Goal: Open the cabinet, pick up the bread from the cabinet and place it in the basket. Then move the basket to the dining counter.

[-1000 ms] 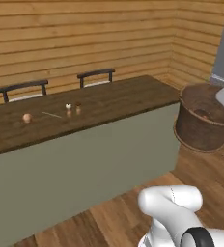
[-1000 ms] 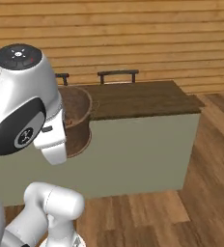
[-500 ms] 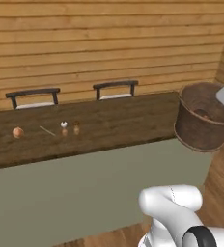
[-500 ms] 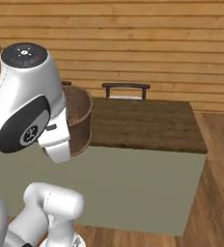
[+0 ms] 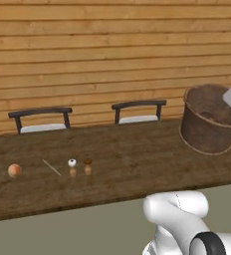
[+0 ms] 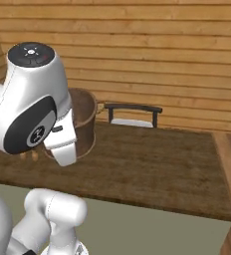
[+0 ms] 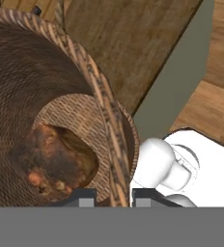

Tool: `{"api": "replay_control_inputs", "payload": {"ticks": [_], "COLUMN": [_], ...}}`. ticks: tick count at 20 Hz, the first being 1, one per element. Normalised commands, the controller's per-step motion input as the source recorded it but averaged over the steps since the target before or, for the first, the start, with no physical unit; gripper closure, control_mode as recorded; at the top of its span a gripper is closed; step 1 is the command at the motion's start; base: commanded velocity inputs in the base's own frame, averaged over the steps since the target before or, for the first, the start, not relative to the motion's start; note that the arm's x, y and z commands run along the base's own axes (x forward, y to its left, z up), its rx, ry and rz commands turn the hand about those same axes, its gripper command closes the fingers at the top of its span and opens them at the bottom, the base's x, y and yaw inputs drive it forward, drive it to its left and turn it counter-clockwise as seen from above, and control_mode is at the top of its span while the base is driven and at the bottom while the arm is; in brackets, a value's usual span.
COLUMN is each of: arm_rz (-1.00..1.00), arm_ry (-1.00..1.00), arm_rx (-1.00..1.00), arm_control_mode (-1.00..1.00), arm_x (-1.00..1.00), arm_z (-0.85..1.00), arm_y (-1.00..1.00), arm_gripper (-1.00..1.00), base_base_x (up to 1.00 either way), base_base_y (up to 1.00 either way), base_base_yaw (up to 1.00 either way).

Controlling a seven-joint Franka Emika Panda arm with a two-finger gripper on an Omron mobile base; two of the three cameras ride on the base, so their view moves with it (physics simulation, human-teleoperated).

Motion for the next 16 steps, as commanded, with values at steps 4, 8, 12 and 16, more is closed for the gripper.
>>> {"api": "replay_control_inputs", "payload": {"ticks": [4,8,12,16], "arm_rz": [0.0,0.0,0.09,0.3], "arm_ry": [0.0,0.0,0.0,0.05], "arm_rx": [0.0,0.0,0.0,0.01], "arm_control_mode": [1.0,-1.0,-1.0,-1.0], "arm_x": [0.0,0.05,0.78,1.0], "arm_z": [0.0,-0.01,-0.5,-0.81], "arm_y": [0.0,0.0,-0.02,-0.41], "arm_gripper": [1.0,1.0,1.0,1.0], "base_base_x": [0.4,0.15,0.0,0.0], "base_base_y": [-0.01,-0.02,0.0,0.0], "base_base_yaw": [0.02,0.01,0.0,0.0]}}
